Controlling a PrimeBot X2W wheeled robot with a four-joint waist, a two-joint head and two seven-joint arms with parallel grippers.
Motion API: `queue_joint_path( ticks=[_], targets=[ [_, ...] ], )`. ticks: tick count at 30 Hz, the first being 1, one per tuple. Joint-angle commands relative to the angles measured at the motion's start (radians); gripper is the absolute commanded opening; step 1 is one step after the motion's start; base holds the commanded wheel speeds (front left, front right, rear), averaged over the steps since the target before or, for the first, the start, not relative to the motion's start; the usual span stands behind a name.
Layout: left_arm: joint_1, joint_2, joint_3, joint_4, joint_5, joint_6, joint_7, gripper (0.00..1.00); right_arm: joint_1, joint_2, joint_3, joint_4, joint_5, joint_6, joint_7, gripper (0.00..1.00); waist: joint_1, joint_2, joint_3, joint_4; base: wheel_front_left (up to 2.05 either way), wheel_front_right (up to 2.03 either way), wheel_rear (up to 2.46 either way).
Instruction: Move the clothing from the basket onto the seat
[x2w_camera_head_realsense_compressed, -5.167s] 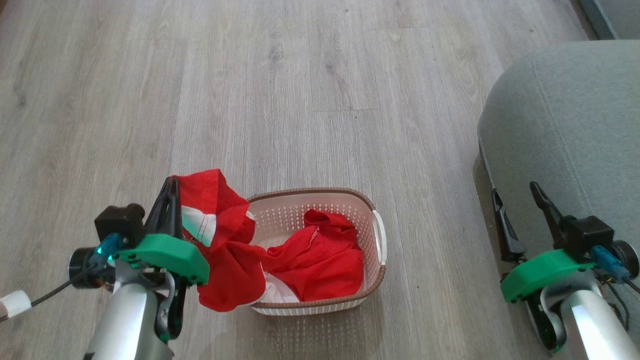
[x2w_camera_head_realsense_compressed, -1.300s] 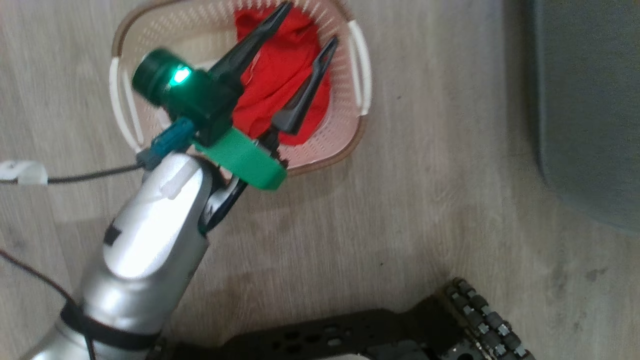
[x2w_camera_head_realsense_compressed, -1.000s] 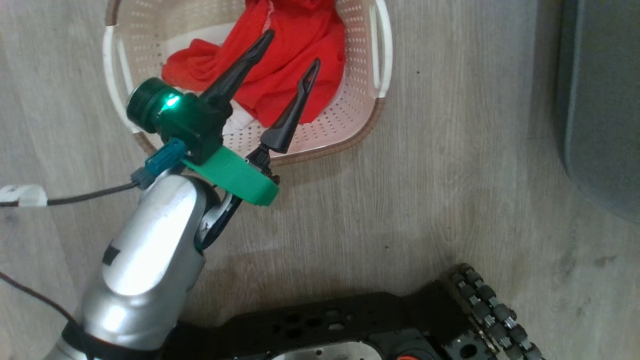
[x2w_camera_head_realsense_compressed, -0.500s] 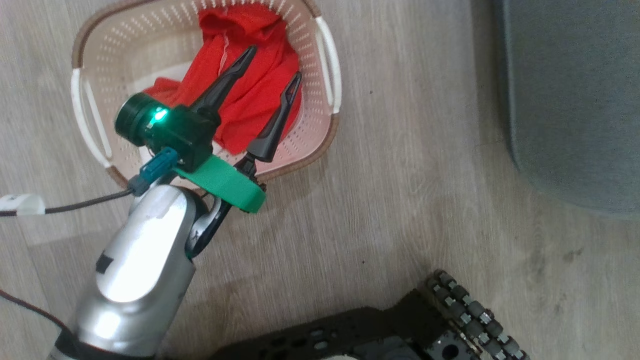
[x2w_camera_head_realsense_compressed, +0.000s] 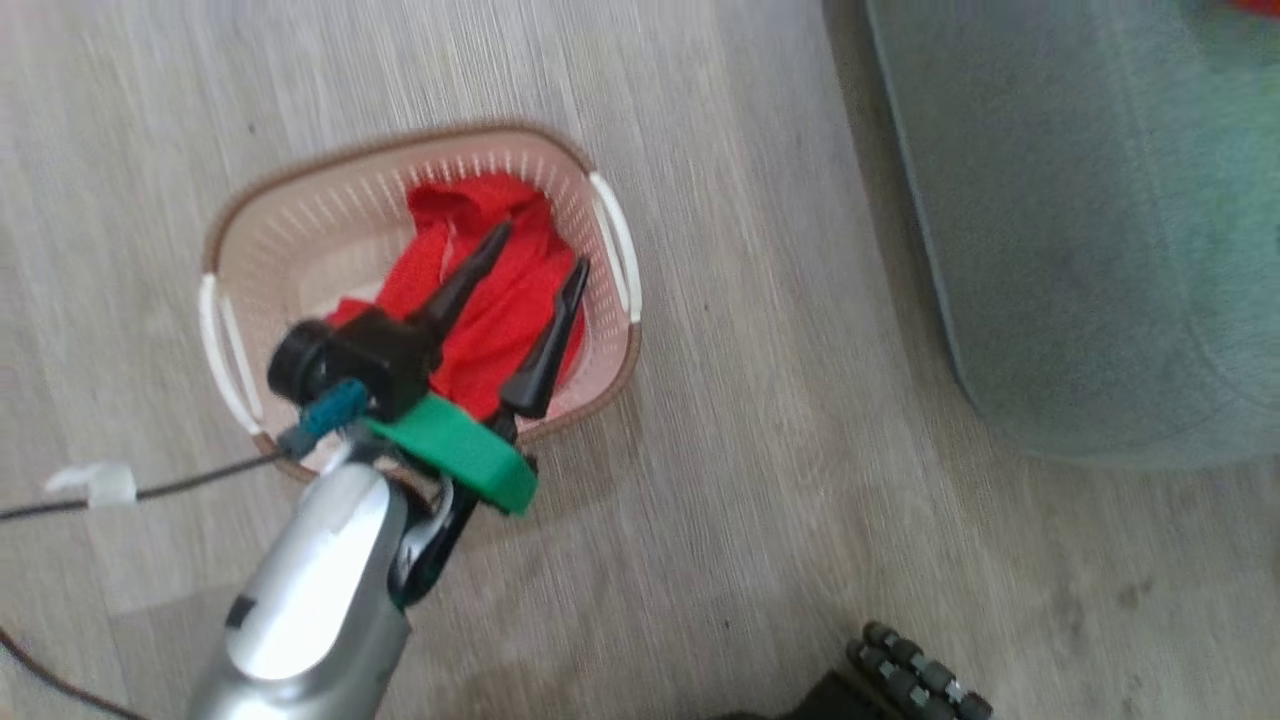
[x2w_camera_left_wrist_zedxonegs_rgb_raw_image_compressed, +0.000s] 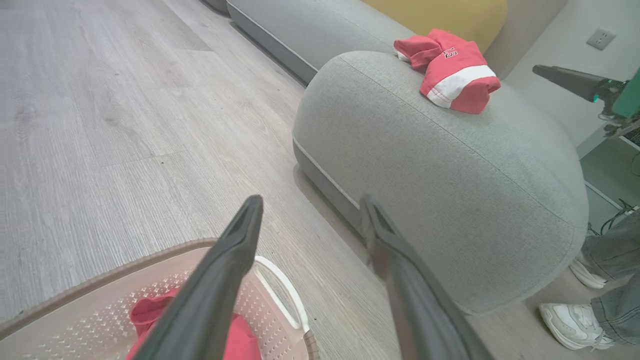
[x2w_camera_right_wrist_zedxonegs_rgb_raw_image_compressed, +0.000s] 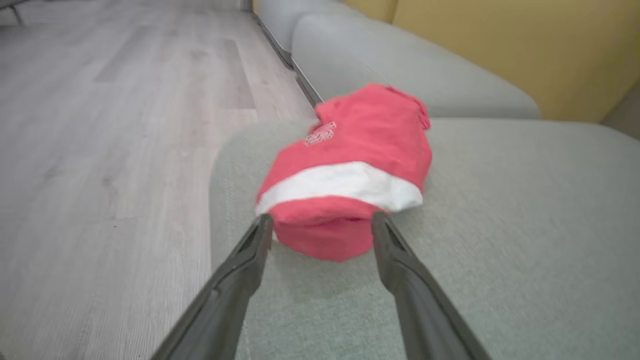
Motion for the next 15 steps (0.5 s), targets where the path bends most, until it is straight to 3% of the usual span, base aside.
queue_joint_path(
  ticks=[1,7,15],
  targets=[
    [0.046,-0.007,0.041,-0.012,-0.008,-0.001,-0.005,1.00,0.085,-0.001,-0.007,-0.106,-0.050,0.000,-0.006,1.00,0.0001,-0.0001,-0.098,0.015,0.00,0.00,0.00],
    [0.133,-0.039,0.129,0.017,-0.003,-0.001,-0.005,1.00,0.267,0.111,-0.040,-0.322,-0.170,0.000,-0.006,1.00,0.0001,-0.0001,-0.219,0.088,0.00,0.00,0.00],
    [0.216,-0.065,0.258,0.030,0.041,-0.001,-0.005,1.00,0.457,0.240,0.004,-0.443,-0.260,0.000,-0.006,1.00,0.0001,-0.0001,-0.358,0.208,0.00,0.00,0.00]
  ],
)
